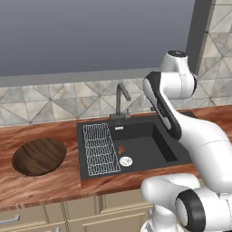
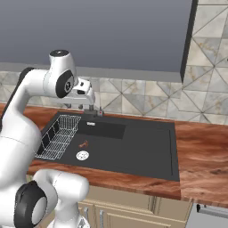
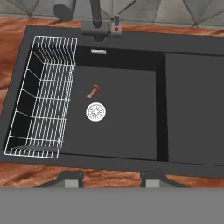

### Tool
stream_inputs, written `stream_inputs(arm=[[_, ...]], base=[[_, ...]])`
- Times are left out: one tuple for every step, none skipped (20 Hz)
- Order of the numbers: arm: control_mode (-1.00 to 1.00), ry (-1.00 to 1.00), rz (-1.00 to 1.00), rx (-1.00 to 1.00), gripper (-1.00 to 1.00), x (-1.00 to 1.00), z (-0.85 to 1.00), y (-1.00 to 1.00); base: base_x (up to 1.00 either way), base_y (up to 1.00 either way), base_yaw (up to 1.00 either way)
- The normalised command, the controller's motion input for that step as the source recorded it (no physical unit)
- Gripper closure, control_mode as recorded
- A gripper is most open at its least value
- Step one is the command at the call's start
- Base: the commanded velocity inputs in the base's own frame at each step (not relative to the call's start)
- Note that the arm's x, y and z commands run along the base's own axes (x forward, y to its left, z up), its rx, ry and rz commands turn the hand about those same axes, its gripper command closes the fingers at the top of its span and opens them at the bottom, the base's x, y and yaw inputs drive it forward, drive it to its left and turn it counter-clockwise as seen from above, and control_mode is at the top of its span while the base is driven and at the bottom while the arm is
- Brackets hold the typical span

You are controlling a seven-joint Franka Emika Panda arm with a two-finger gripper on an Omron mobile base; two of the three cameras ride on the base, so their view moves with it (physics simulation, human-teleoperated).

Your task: Pick the mushroom from the sink and place it in the bowl. Then pick the bowl and place it in the microwave. Then close the microwave door and press the start button.

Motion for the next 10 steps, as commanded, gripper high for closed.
stream_inputs(arm=[[-1.0, 0.0, 0.0, -0.08, -1.0, 0.0, 0.0, 0.0], [-1.0, 0.0, 0.0, -0.1, -1.0, 0.0, 0.0, 0.01], [-1.0, 0.01, 0.0, -0.1, -1.0, 0.0, -0.07, 0.0], [-1.0, 0.02, 0.07, -0.09, -1.0, 0.0, -0.21, -0.01], [-1.0, 0.0, 0.14, -0.06, -1.0, -0.51, -0.49, -0.19], [-1.0, 0.0, 0.16, 0.0, -1.0, -0.6, -0.77, -0.39], [-1.0, -0.09, 0.28, 0.0, -1.0, -0.83, -0.8, -0.53], [-1.0, -0.07, 0.37, 0.06, -1.0, -0.83, -0.95, -0.66], [-1.0, -0.04, 0.43, 0.1, -1.0, -0.65, -0.92, -0.64], [-1.0, -0.05, 0.49, 0.15, -1.0, -0.54, -0.79, -0.42]], base=[[0.0, 0.0, 0.0], [0.0, 0.0, 0.0], [0.0, 0.0, 0.0], [0.0, 0.0, 0.0], [0.0, 0.0, 0.0], [0.0, 0.0, 0.0], [0.0, 0.0, 0.0], [0.0, 0.0, 0.0], [0.0, 0.0, 0.0], [0.0, 0.0, 0.0]])
